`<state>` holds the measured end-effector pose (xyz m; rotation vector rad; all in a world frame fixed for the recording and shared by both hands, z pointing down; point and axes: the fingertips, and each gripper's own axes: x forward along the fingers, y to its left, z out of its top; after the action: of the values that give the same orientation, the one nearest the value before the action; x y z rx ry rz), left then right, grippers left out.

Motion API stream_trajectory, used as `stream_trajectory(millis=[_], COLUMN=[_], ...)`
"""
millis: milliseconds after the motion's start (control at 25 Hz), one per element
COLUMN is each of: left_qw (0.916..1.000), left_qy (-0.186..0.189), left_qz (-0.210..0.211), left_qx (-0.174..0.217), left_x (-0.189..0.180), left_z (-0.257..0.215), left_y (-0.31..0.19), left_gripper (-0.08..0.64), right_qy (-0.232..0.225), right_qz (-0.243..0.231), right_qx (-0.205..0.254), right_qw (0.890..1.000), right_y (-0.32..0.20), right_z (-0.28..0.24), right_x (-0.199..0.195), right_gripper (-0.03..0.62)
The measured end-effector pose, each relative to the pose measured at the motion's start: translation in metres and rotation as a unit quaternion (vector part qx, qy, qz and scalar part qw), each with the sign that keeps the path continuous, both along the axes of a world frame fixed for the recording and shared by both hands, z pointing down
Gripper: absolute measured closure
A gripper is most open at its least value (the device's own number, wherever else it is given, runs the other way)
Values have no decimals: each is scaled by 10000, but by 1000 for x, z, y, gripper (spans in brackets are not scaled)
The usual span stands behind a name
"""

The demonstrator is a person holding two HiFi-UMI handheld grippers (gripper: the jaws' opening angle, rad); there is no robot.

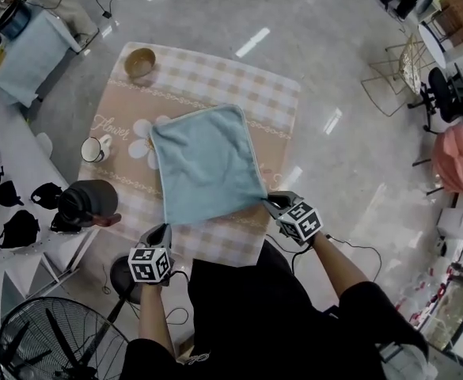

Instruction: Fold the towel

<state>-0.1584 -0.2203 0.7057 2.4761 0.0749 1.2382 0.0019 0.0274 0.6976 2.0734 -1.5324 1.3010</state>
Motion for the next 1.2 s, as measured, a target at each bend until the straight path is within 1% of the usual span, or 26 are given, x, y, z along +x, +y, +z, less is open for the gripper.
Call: stream_trajectory(millis=[80,160,240,360,520,680,800,920,1040,1080,1120,1160,1200], left_qw=[9996,9975,9951,9938,9925,9926,9926,9929,9922,9916,9909,9901,9890], left_qy=[117,308,495,696,851,829,730,593,584,626,689,773,873], left_qz=[-244,-544,-749,-840,-874,-825,-843,-811,-803,-838,-886,-943,-991], left_qx=[-117,-320,-402,-227,77,341,477,635,758,760,737,702,664], left_x=[10,30,54,91,139,182,207,225,238,240,241,239,236], left_z=[-12,-26,-40,-58,-70,-64,-55,-44,-40,-41,-43,-46,-50], left_y=[-10,-23,-38,-62,-91,-114,-132,-144,-150,-151,-150,-148,-145], left_gripper=[541,541,543,541,541,541,541,541,541,532,441,332,318], right_qy=[76,111,152,318,420,551,578,564,560,607,679,759,832], right_qz=[-13,-18,-31,-62,9,83,99,148,250,259,259,257,251], right_qx=[97,208,267,288,392,387,356,327,311,321,353,409,478], right_qw=[9999,9997,9995,9991,9983,9977,9976,9978,9976,9973,9967,9959,9951], right_y=[-4,-13,-23,-39,-66,-90,-106,-119,-130,-132,-134,-135,-136], right_z=[-14,-30,-43,-60,-75,-76,-67,-56,-47,-46,-46,-48,-51], right_x=[10,24,41,72,120,164,190,209,223,225,225,223,220], right_gripper=[557,557,558,560,560,560,560,560,558,543,477,415,394])
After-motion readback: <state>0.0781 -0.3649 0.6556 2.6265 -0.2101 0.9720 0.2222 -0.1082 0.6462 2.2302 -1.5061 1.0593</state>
